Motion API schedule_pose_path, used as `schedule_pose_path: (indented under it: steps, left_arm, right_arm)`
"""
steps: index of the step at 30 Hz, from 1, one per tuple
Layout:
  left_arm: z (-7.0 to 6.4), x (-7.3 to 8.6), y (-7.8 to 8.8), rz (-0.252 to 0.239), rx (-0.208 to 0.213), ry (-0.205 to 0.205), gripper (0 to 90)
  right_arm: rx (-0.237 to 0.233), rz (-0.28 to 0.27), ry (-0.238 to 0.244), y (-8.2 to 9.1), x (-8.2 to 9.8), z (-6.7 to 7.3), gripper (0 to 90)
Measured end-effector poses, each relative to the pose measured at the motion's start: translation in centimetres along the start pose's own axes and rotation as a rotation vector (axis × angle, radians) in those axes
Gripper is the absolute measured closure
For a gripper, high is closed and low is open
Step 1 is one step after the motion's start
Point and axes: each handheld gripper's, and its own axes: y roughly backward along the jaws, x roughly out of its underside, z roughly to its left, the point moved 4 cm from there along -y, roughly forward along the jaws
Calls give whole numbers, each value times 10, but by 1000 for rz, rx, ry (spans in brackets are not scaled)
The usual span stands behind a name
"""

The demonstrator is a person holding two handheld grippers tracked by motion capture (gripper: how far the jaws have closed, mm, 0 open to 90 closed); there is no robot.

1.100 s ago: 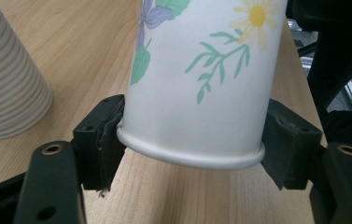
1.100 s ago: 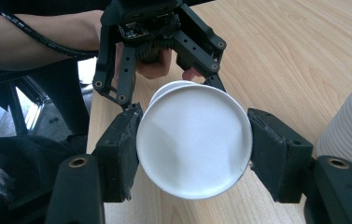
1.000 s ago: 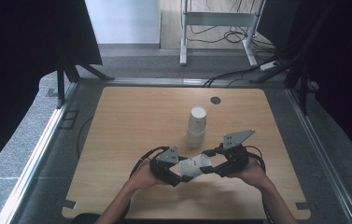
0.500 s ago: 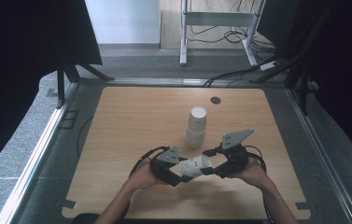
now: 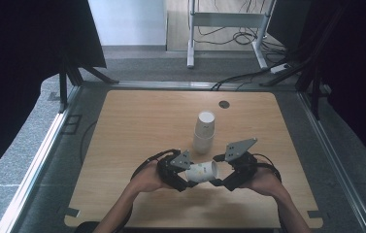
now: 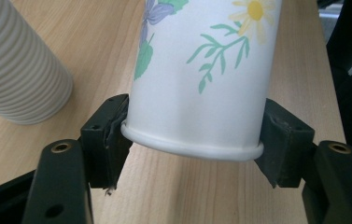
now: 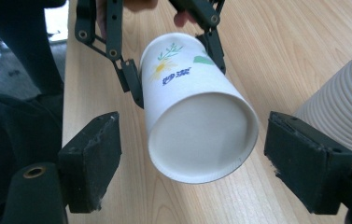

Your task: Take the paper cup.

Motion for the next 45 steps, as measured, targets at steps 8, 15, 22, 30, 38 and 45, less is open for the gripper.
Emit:
schedule_pose_path:
  steps: [8, 15, 22, 30, 38, 45]
  left_arm:
    - [1, -13, 7, 122, -9, -42, 333]
    - [1, -24, 8, 237, -17, -89, 332]
    - [-1, -32, 7, 296, 13, -119, 332]
    - [1, -37, 7, 341, 89, -131, 333]
    - [2, -39, 4, 380, 152, -139, 334]
    - [2, -43, 3, 423, 158, -154, 333]
  right_arm:
    - [28, 53, 28, -4, -5, 1, 186]
    - [41, 97, 45, -11, -5, 2, 194]
    - [37, 114, 45, -13, -4, 1, 217]
    - [18, 120, 48, -15, -2, 4, 229]
    - [-15, 119, 63, -17, 0, 7, 229]
    - [-31, 124, 53, -19, 2, 8, 242]
